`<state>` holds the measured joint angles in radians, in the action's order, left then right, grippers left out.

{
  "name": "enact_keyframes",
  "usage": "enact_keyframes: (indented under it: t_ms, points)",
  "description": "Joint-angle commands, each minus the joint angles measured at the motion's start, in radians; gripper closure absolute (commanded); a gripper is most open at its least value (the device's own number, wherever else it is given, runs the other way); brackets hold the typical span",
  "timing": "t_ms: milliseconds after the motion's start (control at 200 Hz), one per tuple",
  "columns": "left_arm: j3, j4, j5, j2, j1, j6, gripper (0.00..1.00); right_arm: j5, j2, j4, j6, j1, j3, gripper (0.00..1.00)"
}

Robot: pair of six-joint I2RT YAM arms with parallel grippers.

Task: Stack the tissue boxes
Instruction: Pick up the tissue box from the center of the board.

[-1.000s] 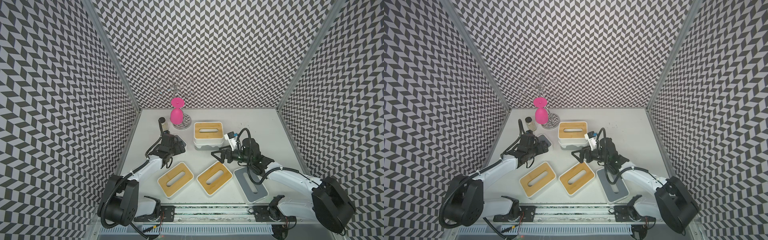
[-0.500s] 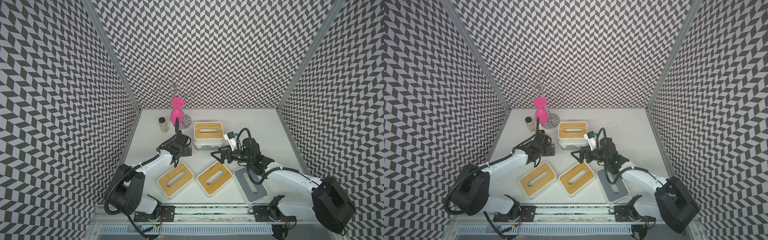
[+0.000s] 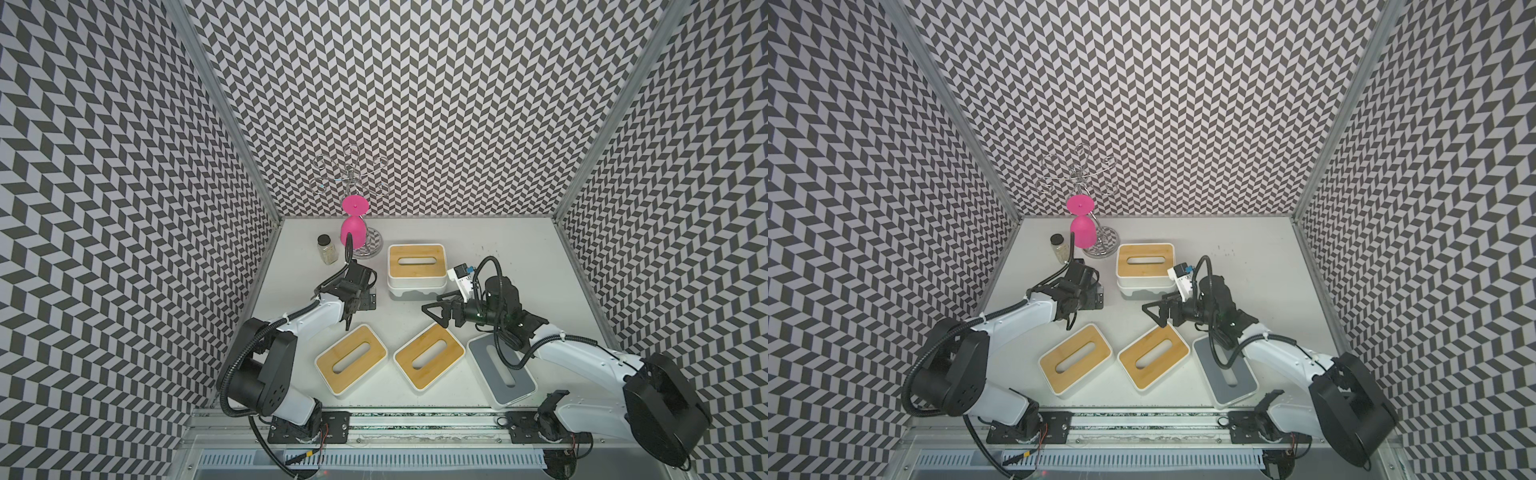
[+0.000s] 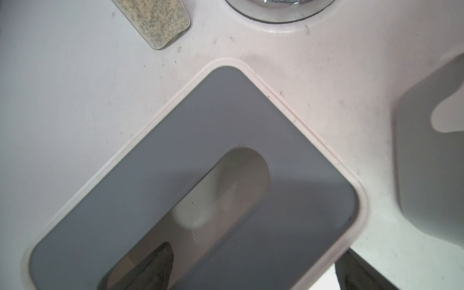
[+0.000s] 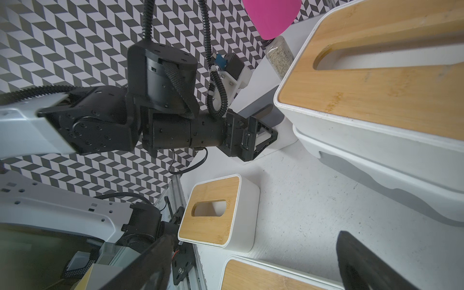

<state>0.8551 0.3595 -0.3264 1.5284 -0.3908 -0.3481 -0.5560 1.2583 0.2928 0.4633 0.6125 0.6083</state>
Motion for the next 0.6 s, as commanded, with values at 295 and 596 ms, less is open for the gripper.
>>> enact_keyframes:
  t_ms: [295,596]
  points:
    - [0.061,-0.014,0.044,0.066,0.048,0.000,0.14,-0.009,0.017,0.062,-0.003,0.004,-0.007,0.01]
    - [0.069,0.006,0.062,0.063,0.049,-0.028,0.20,-0.018,0.023,0.058,-0.001,0.005,-0.002,0.01]
